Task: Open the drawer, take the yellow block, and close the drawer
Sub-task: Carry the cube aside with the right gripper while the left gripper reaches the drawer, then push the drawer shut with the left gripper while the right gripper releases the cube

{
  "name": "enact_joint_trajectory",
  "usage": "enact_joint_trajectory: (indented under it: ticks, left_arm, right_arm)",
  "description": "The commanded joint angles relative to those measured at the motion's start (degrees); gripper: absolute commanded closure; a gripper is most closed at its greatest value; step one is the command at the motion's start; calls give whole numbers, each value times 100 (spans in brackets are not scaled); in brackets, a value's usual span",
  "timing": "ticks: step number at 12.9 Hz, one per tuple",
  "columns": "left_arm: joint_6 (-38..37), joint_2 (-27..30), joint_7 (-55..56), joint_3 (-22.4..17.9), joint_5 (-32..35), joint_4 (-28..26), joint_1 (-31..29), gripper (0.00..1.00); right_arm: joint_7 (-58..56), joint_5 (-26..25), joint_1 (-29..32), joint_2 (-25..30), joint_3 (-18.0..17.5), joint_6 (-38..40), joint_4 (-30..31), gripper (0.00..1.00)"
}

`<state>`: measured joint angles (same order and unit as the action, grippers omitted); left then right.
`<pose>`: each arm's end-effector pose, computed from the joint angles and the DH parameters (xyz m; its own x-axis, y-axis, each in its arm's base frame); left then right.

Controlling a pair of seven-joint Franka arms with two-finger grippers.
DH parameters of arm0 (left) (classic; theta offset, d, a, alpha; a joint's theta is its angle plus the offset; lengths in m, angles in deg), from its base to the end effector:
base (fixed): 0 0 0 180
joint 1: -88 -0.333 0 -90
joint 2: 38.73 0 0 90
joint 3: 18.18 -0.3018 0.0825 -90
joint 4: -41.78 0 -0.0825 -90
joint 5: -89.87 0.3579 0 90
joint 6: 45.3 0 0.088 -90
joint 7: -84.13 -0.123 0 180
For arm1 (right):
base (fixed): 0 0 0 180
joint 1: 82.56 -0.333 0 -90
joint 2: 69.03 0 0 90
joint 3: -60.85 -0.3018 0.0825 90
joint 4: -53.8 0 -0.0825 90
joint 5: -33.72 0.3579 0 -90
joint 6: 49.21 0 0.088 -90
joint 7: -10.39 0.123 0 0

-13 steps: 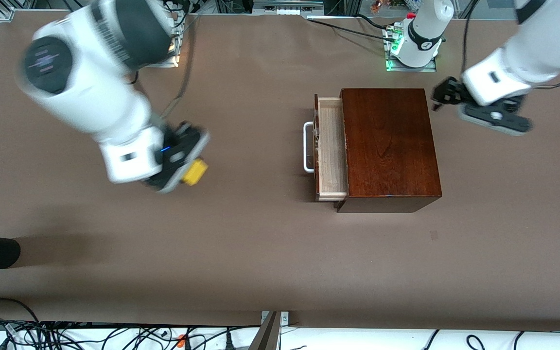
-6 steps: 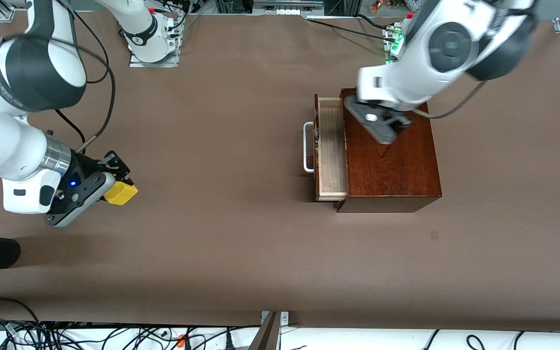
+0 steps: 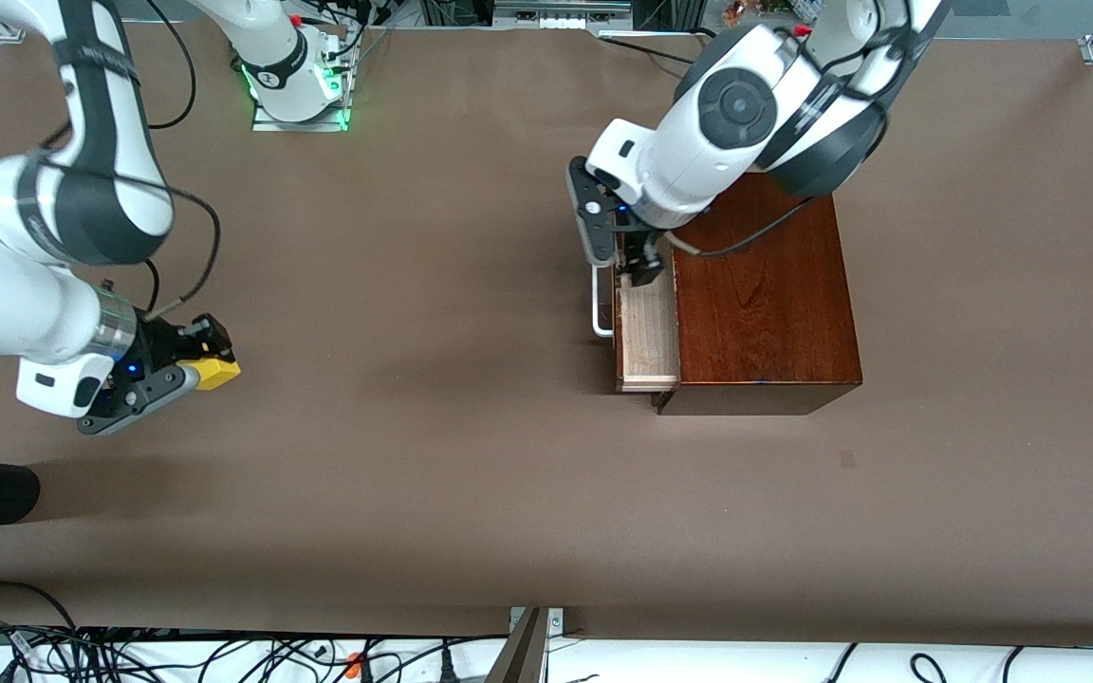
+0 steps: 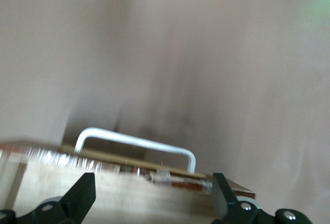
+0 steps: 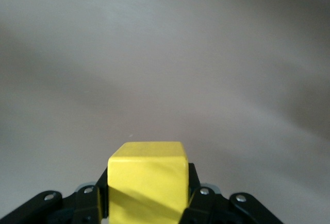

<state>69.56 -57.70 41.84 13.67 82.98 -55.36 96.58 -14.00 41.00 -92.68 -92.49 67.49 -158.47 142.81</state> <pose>0.4819 -0.3842 0.4131 0.2175 -0.9559 0.1975 -0.9640 -0.1786 0.1972 0.6367 0.0585 0.3904 0.9001 0.4353 -0.0197 0.4321 -0.8976 -0.0874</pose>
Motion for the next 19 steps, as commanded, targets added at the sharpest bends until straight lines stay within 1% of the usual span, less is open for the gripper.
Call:
enact_joint_trajectory:
  ticks: [1,4,5,6,10,13,14,15,16,19]
  left_arm:
    - [404,-493,-937,49,3,142,240,0]
    - [757,-766,-948,58,1063,134,723,0]
    - [775,-889,-948,58,1241,125,741,0]
    - [775,-985,-948,58,1390,125,750,0]
    - [766,-1206,-895,40,2006,2,777,0]
    - [714,-1320,-886,5,2314,-7,707,0]
    - [670,-1286,-869,-56,2315,-24,646,0]
    - [469,-1277,-877,-74,2315,-25,567,0]
    - [372,-1268,-895,-83,2323,-25,409,0]
    - [99,-1250,-912,-83,2350,-7,320,0]
  right_arm:
    - [530,-131,88,228,-109,-1198,1159,100]
    - [662,-148,159,35,-145,-2551,2029,100]
    - [855,-157,150,-96,-145,-2930,2233,100]
    - [1022,-157,150,-228,-145,-3117,2304,100]
    - [1331,-166,150,-554,-145,-3276,2314,100]
    - [1542,-166,150,-608,-145,-3312,2357,100]
    - [1542,-166,150,-616,-145,-3329,2392,84]
    - [1551,-157,150,-616,-145,-3347,2428,40]
    - [1542,-148,150,-608,-145,-3373,2445,0]
    - [1542,-148,159,-476,-145,-3330,2490,0]
